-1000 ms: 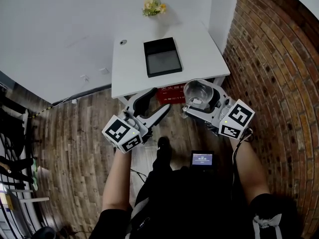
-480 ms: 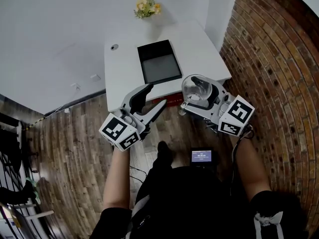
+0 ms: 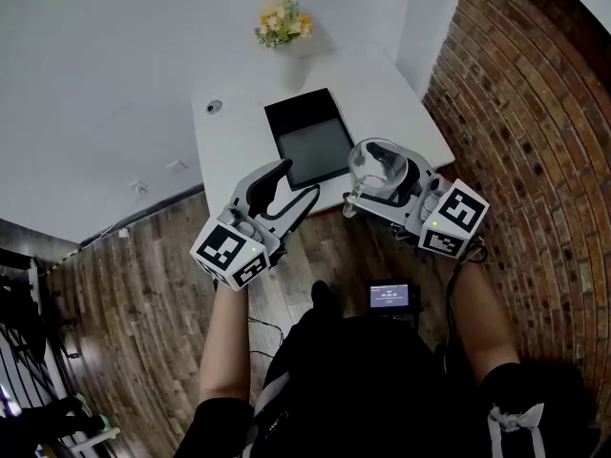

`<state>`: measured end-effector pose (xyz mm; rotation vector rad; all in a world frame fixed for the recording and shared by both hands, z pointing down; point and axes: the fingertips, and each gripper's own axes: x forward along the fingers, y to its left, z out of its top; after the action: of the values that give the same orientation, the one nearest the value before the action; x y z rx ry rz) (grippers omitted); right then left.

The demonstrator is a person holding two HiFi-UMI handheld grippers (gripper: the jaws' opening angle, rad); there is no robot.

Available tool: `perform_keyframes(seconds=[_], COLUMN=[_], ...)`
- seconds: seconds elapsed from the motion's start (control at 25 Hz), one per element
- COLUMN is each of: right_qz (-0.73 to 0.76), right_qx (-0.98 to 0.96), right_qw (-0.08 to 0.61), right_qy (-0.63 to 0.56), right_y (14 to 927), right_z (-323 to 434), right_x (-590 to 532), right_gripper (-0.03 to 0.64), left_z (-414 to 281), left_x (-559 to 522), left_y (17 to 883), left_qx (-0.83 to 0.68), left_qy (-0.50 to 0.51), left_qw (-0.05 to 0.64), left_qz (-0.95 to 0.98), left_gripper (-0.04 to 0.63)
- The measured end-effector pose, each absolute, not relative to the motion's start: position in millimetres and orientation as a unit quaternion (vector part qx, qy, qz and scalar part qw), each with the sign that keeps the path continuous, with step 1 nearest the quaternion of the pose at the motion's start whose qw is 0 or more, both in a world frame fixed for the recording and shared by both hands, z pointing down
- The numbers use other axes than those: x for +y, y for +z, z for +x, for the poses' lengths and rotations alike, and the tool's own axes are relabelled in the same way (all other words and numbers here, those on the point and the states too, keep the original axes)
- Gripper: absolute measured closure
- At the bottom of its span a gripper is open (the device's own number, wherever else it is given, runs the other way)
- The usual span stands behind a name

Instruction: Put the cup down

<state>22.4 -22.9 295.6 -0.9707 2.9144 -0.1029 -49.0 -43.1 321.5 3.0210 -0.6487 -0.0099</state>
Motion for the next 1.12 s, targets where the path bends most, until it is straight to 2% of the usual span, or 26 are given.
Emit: perform_keyframes(seconds=[0.52, 1.12], right_qz=[-0.333, -0.321], right_qx=[0.941, 0.945], right_qw=[0.027, 0.024], right_qy=[-0.046, -0.058], right_y=[296, 309], right_z=[-6, 6], right_x=[-81, -121], right_gripper=[0.242, 0.242], left_z=[-74, -69], left_x=[-99, -133], left_y=[330, 347], left_qx=[-0.190, -0.219], left_qy=[0.004, 0.004], left_qw=[0.041, 0.062], left_qz=[0.981, 0.974], left_gripper=[0.344, 0.344])
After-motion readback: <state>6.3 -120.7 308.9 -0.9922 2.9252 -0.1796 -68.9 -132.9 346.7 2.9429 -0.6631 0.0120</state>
